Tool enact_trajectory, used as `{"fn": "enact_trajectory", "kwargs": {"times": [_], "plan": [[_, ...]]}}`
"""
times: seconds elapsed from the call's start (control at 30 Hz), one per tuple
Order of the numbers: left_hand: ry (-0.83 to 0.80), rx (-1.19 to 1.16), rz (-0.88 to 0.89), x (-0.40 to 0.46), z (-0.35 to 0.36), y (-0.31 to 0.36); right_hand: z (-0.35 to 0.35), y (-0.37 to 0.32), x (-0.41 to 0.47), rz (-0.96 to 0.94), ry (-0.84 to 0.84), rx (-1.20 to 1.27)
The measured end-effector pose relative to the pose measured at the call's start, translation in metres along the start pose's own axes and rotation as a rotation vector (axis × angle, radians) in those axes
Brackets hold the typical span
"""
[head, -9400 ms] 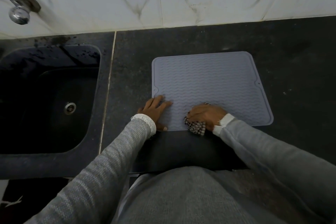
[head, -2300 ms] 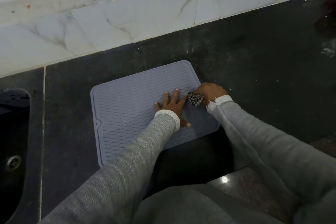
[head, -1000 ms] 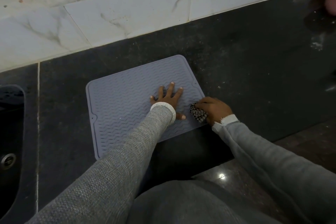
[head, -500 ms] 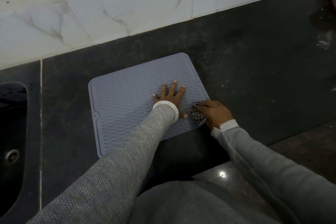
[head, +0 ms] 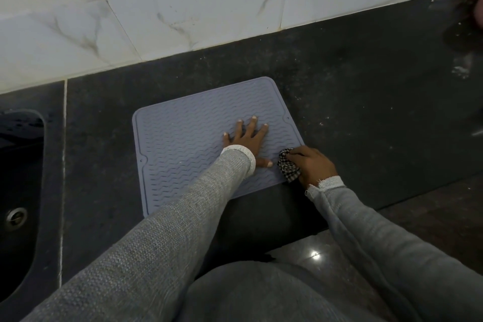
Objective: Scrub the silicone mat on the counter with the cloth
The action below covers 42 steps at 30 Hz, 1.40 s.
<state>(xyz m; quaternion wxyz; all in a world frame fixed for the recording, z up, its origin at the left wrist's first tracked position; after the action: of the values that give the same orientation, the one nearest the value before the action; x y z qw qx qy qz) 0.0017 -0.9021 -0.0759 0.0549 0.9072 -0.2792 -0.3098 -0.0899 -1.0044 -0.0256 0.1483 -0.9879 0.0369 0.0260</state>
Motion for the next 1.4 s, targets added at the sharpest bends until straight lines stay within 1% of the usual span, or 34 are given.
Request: {"fn": "enact_trajectory", "kwargs": {"times": [0.1, 0.17, 0.3, 0.5, 0.6, 0.7, 0.83, 0.93, 1.1, 1.2, 1.3, 1.4], "plan": [[0.069, 0.011, 0.053, -0.009, -0.001, -0.005, 0.000, 0.001, 0.005, 0.023, -0.067, 0.043], [0.111, 0.003, 0.064, -0.019, -0.002, -0.016, -0.004, 0.002, 0.009, 0.046, -0.074, 0.097], [0.189, -0.050, -0.025, -0.044, -0.012, -0.064, -0.020, -0.010, 0.018, 0.065, -0.008, 0.169], [0.247, -0.147, -0.190, -0.085, -0.020, -0.150, -0.011, -0.073, 0.052, -0.052, -0.019, 0.231], [0.279, -0.168, -0.257, -0.106, -0.023, -0.185, 0.002, -0.114, 0.070, -0.124, -0.072, 0.243], [0.304, -0.176, -0.311, -0.122, -0.024, -0.216, 0.018, -0.151, 0.090, -0.170, -0.157, 0.202], [0.305, -0.247, -0.373, -0.135, -0.025, -0.253, 0.028, -0.195, 0.117, -0.228, -0.205, 0.141], [0.345, -0.260, -0.376, -0.141, -0.034, -0.272, 0.034, -0.224, 0.135, -0.235, -0.266, 0.087], [0.378, -0.280, -0.392, -0.140, -0.050, -0.302, 0.041, -0.265, 0.158, -0.279, -0.295, 0.041], [0.405, -0.310, -0.346, -0.133, -0.063, -0.311, 0.047, -0.278, 0.177, -0.240, -0.326, 0.008], [0.414, -0.318, -0.295, -0.123, -0.076, -0.313, 0.049, -0.293, 0.194, -0.257, -0.329, -0.039], [0.381, -0.294, -0.251, -0.110, -0.088, -0.313, 0.050, -0.301, 0.213, -0.225, -0.335, -0.051]]}}
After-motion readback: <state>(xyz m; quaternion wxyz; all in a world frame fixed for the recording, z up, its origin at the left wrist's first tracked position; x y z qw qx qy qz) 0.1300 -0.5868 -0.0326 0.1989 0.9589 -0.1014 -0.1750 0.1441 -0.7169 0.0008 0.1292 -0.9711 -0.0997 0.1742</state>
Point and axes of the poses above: each hand's wrist, its own x-axis towards the middle knuckle, its own z-axis out of the palm, y = z × x, the point moved 10 cm from there along x, towards the middle knuckle, and after that the axes turned 2 degrees about -x, right-handed, at the moved point
